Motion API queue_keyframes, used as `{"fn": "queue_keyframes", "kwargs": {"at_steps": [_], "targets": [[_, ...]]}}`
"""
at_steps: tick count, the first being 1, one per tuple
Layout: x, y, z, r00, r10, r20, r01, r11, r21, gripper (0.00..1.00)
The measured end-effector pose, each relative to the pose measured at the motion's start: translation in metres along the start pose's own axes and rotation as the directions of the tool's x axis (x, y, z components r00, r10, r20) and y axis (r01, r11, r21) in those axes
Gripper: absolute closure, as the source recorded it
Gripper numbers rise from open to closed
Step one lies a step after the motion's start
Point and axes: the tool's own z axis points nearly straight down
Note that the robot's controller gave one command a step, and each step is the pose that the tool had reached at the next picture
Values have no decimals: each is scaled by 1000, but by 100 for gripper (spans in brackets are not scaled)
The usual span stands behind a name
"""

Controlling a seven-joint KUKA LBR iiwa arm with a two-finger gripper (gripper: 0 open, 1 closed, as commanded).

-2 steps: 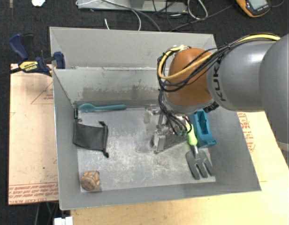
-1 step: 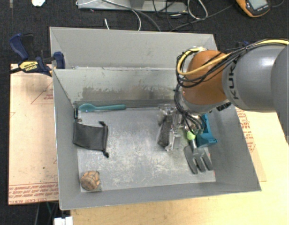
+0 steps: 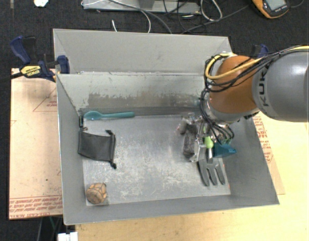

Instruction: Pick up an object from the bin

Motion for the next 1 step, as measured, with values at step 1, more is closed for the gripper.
{"fn": "queue_keyframes", "kwargs": {"at_steps": [1], "targets": [[-2,-30,3,999,-51,0,51,999,-14,0]]}}
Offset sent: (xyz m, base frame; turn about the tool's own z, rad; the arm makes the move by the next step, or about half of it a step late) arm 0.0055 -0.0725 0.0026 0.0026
